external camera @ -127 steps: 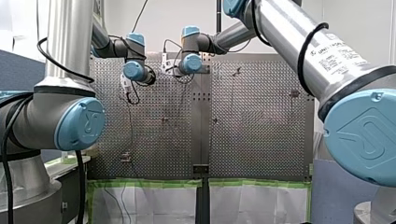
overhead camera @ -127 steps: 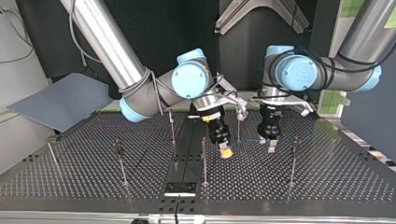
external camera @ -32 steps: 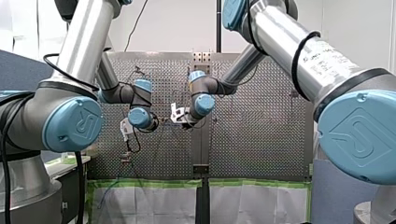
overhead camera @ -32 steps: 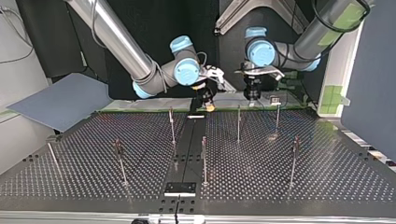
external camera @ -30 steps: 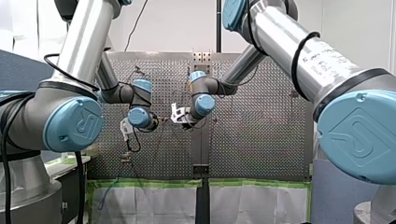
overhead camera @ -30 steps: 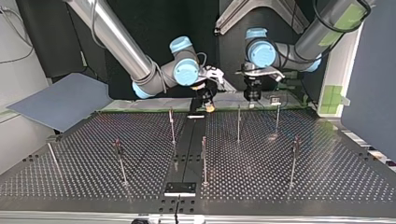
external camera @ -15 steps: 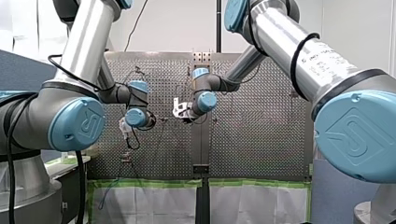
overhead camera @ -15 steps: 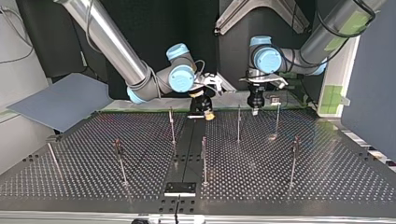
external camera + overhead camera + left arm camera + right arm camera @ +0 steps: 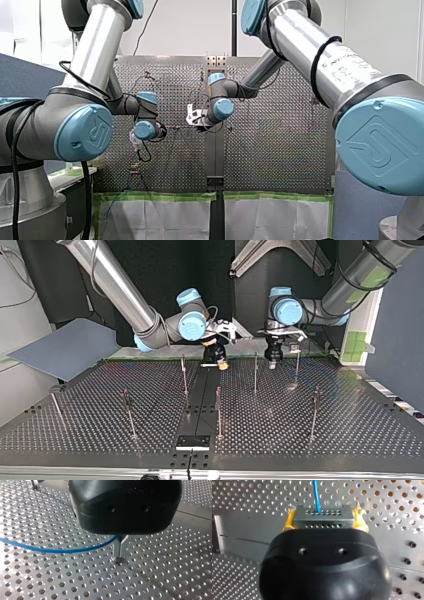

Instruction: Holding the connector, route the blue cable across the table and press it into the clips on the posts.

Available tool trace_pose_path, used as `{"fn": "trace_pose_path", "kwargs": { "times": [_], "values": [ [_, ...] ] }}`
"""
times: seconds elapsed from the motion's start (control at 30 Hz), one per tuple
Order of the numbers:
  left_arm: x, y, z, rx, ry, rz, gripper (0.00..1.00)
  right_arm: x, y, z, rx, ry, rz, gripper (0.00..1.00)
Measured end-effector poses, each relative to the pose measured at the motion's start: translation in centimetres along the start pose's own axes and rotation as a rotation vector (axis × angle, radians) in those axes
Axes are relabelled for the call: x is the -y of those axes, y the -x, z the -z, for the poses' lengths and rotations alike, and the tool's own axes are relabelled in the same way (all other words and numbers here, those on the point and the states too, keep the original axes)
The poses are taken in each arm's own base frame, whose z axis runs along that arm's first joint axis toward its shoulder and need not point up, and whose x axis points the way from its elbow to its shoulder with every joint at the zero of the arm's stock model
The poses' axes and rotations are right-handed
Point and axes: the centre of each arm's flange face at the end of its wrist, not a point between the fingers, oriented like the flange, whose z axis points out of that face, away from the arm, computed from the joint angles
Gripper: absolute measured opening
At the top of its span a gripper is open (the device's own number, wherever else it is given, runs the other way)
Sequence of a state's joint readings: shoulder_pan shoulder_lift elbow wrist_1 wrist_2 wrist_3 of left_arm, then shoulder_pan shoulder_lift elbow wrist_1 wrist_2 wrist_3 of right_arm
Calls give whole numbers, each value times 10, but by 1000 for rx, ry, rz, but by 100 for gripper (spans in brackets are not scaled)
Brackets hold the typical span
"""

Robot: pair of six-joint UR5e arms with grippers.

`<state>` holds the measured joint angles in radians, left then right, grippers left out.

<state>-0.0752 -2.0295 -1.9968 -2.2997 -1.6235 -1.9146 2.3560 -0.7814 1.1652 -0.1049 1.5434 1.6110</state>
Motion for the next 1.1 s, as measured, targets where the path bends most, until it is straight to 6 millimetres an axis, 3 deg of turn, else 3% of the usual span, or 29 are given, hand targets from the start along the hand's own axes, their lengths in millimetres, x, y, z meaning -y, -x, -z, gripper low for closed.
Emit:
{"fn": "trace_pose_path", "kwargs": {
  "times": [0.33,0.77,1.1],
  "values": [
    [-7,-19,-13,-18,-9,0,2,-15,19,-8,27,20,-4,0],
    [-7,13,-51,44,-9,6,2,-41,12,-18,-14,56,-10,0],
    [-14,17,-55,41,7,0,2,-42,2,-21,-36,56,-5,0]
  ]
}}
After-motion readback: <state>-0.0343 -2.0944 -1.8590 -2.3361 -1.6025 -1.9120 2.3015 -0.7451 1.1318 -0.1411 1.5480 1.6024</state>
